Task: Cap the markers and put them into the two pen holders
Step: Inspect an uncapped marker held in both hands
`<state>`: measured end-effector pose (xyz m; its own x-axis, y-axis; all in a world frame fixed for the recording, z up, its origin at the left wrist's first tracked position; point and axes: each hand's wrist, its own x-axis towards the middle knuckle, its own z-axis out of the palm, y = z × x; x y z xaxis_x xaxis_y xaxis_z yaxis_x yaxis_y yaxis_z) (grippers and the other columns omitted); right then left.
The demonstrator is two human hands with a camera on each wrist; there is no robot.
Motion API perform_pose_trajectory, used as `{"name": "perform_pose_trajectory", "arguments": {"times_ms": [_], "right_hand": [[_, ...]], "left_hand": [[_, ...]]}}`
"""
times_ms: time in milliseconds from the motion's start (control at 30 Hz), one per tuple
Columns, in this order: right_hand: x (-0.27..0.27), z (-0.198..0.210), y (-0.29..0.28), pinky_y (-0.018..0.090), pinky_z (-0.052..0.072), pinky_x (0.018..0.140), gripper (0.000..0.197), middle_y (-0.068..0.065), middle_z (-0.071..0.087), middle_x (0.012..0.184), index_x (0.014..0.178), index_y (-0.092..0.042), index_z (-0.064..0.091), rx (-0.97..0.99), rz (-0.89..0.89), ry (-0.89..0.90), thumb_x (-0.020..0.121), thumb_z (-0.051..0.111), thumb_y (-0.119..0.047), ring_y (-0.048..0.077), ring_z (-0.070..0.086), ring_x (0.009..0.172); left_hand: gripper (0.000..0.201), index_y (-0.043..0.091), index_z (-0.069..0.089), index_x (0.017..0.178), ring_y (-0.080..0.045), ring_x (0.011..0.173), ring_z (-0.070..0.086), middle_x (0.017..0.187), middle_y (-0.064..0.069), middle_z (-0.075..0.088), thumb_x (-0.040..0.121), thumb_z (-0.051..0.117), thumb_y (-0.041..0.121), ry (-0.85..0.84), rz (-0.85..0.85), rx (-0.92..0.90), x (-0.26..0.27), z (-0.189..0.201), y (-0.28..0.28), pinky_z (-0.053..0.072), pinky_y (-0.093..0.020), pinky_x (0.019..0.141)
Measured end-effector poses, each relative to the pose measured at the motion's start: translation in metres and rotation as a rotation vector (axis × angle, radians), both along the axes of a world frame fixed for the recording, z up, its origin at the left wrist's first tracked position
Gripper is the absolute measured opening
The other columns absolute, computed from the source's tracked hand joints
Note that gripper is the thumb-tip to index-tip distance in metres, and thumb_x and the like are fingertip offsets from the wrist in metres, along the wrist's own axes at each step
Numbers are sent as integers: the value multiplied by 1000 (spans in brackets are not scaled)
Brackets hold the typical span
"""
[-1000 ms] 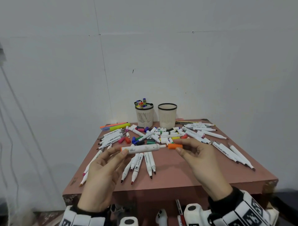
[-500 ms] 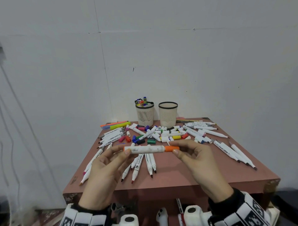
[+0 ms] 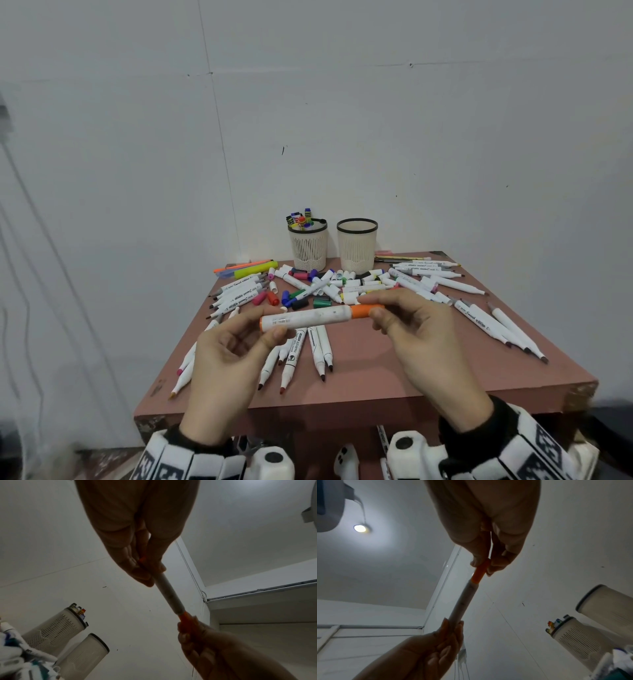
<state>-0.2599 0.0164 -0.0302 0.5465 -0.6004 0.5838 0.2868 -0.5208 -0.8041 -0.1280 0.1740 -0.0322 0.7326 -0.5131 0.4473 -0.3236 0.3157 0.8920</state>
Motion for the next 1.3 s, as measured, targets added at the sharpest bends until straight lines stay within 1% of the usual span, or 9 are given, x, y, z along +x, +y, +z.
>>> {"name": "perform_pose_trajectory", "arguments": {"times_ms": [100, 233, 367, 633, 833, 967, 1067, 1200, 1300], "right_hand": [[0, 2, 2, 16, 45, 62, 32, -10, 64, 65, 82, -34, 70, -42, 16, 102, 88, 61, -4, 3, 55, 61], [2, 4, 2, 11, 41, 59, 18, -12, 61, 59, 88, -23, 73, -17, 75, 176, 91, 59, -11, 0, 56, 59], [4, 6, -2, 11, 40, 57, 15, -10, 59, 55, 92, -15, 73, 24, 105, 207, 92, 58, -13, 0, 54, 55], [17, 39, -17, 21, 46, 56, 15, 4, 69, 70, 96, -22, 68, -7, 229, 287, 91, 59, -11, 13, 59, 57], [45, 67, -43, 14, 45, 61, 29, -2, 68, 78, 113, -27, 61, -316, 63, 557, 86, 68, -22, 5, 59, 66], [78, 63, -66, 31, 47, 69, 29, 14, 67, 89, 116, -8, 61, -552, -30, 830, 88, 59, -15, 24, 61, 79], [98, 54, -79, 29, 37, 59, 34, 21, 65, 90, 119, 4, 59, -620, -56, 974, 90, 53, -14, 22, 53, 71], [115, 49, -84, 15, 37, 61, 33, 6, 64, 111, 122, -14, 63, -738, 112, 1048, 89, 57, -11, 14, 55, 88], [129, 45, -85, 20, 39, 71, 33, 5, 61, 112, 119, -20, 66, -883, 259, 1101, 86, 62, -14, 17, 54, 93]], "left_hand": [[21, 10, 71, 91, -13, 76, 72, 82, 0, 75, 70, 69, 6, -16, 39, -27, 0, -3, 4, 53, -13, 66], [23, 15, 70, 86, -3, 75, 70, 78, 10, 74, 73, 68, -3, -31, 51, -28, 4, -7, 8, 51, -9, 64], [21, 19, 77, 78, -7, 79, 71, 82, 2, 75, 70, 69, 1, -67, 23, -42, 7, -3, 9, 51, -10, 68], [25, 6, 71, 90, -11, 80, 71, 87, -5, 75, 65, 70, 7, -137, -43, -42, 30, 43, 4, 53, -14, 70], [21, 8, 70, 95, -10, 70, 70, 80, -3, 72, 74, 73, 3, -262, 93, 45, 75, 83, -29, 53, -15, 69], [16, 18, 68, 89, -17, 75, 70, 80, -3, 72, 80, 71, 4, -409, 139, 230, 101, 94, -70, 56, -28, 78], [11, 16, 68, 88, -19, 76, 69, 79, -6, 71, 81, 71, 8, -494, 208, 306, 123, 103, -94, 56, -34, 81], [15, 12, 70, 98, -19, 87, 65, 87, -2, 66, 83, 69, 14, -598, 348, 381, 150, 118, -119, 51, -30, 86], [17, 9, 69, 103, -21, 95, 63, 96, -5, 67, 87, 66, 14, -634, 399, 425, 166, 124, -135, 49, -29, 87]]}}
